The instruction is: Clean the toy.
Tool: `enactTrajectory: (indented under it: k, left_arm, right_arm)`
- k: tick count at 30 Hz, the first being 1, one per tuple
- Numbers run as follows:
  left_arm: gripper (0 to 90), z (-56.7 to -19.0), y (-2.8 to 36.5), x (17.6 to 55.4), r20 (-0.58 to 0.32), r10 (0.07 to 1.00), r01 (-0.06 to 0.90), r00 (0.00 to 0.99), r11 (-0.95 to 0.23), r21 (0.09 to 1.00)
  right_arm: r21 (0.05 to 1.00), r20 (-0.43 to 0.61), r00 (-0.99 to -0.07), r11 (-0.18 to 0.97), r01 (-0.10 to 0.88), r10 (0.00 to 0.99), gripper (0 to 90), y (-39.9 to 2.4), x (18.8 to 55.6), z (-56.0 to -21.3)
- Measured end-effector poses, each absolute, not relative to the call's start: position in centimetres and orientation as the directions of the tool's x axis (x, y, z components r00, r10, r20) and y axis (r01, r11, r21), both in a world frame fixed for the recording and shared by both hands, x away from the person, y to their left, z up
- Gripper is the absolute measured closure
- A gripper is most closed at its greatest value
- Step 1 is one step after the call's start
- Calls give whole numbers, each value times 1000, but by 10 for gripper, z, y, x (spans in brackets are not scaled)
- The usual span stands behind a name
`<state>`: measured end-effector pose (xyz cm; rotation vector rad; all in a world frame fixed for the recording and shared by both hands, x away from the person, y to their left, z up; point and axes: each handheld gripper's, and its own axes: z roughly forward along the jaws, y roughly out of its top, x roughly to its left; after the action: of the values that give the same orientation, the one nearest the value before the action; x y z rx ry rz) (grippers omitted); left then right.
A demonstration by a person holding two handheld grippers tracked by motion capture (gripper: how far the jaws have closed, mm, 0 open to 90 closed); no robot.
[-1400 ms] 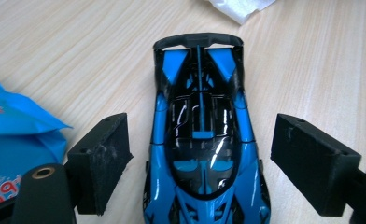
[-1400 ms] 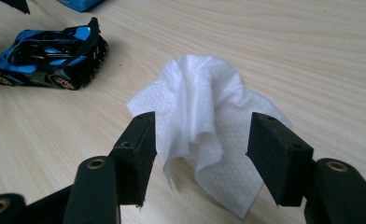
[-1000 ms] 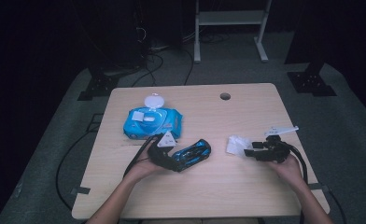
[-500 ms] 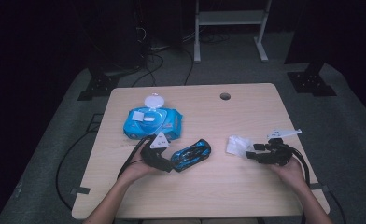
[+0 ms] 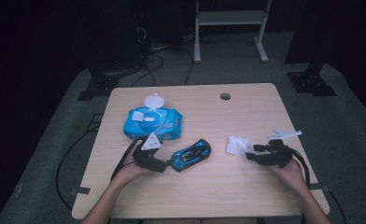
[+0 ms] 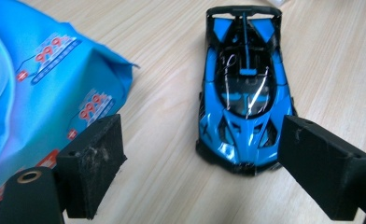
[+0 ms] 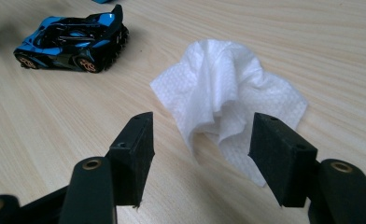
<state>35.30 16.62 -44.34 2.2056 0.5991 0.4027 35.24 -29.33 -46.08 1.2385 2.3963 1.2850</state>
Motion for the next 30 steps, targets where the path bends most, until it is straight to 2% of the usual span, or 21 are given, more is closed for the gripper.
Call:
enactTrajectory:
  k: [20, 30]
  left_arm:
    - [141, -446, 201, 344, 93, 596, 325, 798, -555, 766]
    - [138, -453, 217, 336, 37, 648, 362, 760, -471, 805]
  right_arm:
    - [752, 230, -641, 285, 594, 732, 388, -296, 351, -461]
    - [760, 242, -641, 269, 592, 728, 387, -296, 348, -461]
